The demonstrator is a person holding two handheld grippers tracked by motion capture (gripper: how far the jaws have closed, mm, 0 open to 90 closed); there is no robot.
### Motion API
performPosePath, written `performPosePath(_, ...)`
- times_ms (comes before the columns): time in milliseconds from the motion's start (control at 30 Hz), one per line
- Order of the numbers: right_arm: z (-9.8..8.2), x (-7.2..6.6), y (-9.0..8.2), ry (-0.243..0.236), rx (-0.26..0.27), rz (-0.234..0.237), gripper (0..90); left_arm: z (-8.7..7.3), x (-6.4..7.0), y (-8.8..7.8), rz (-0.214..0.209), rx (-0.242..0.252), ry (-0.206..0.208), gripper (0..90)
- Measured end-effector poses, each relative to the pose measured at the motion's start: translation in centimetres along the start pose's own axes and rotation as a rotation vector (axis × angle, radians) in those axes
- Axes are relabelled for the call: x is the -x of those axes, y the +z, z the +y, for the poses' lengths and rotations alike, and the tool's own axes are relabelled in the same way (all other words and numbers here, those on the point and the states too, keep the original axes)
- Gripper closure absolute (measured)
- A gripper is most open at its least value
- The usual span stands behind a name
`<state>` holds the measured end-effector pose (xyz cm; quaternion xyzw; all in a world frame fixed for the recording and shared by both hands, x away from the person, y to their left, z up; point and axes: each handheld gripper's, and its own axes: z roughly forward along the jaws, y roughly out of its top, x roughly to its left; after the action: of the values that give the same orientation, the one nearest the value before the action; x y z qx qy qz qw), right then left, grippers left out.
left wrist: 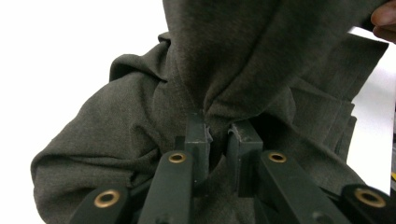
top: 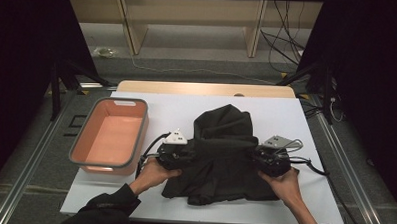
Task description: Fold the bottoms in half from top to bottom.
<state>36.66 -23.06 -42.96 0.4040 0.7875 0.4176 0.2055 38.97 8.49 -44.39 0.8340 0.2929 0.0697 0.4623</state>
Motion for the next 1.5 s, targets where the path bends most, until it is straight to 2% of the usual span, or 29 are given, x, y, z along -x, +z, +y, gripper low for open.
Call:
performPosePath(200, -0.9, -0.5, -0.2, -0.025, -0.011, -0.002, 79.6, -0.3, 0.0, 0.2, -0.018, -0.008, 0.0, 72.5)
performPosePath(433, -1.2, -0.8, -0.2, -0.042, -0.01, -0.009, 79.8, 0.1, -0.1, 0.0, -0.03, -0.01, -0.035, 58.5)
performPosePath(500, -1.2, -0.8, -0.2, -0.05, -0.007, -0.01, 79.8, 0.3, -0.2, -0.3, -0.028, -0.015, -0.03, 55.5)
performPosePath(633, -1.3, -0.9, -0.2, -0.051, -0.006, -0.012, 79.8, 0.9, -0.7, -1.0, -0.021, -0.025, -0.049, 46.9)
performPosePath(800, -1.4, -0.9, -0.2, -0.061, -0.008, -0.011, 79.9, 1.7, -1.8, -2.9, -0.015, -0.003, -0.057, 46.0)
performPosePath(867, -1.4, -0.9, -0.2, -0.064, -0.008, -0.014, 79.9, 2.1, -2.5, -3.6, 0.003, 0.003, -0.095, 47.8)
performPosePath(933, -1.4, -0.9, -0.2, -0.065, -0.008, -0.015, 79.8, 2.5, -3.0, -3.8, 0.03, 0.018, -0.115, 50.9)
performPosePath(1100, -1.4, -0.9, -0.2, -0.063, -0.008, -0.015, 79.7, 3.8, -3.1, -2.5, 0.042, 0.026, -0.143, 62.1)
performPosePath(1267, -1.5, -0.9, -0.3, -0.069, -0.01, -0.017, 79.5, 4.6, -3.2, -0.2, -0.001, 0.034, -0.174, 73.2)
performPosePath(1367, -1.6, -0.9, -0.3, -0.076, -0.016, -0.015, 79.2, 4.7, -3.1, 1.1, -0.027, 0.011, -0.189, 77.8)
performPosePath(1500, -1.8, -0.9, -0.5, -0.077, -0.032, -0.006, 79.9, 3.9, -3.0, 1.6, -0.056, -0.029, -0.182, 85.7)
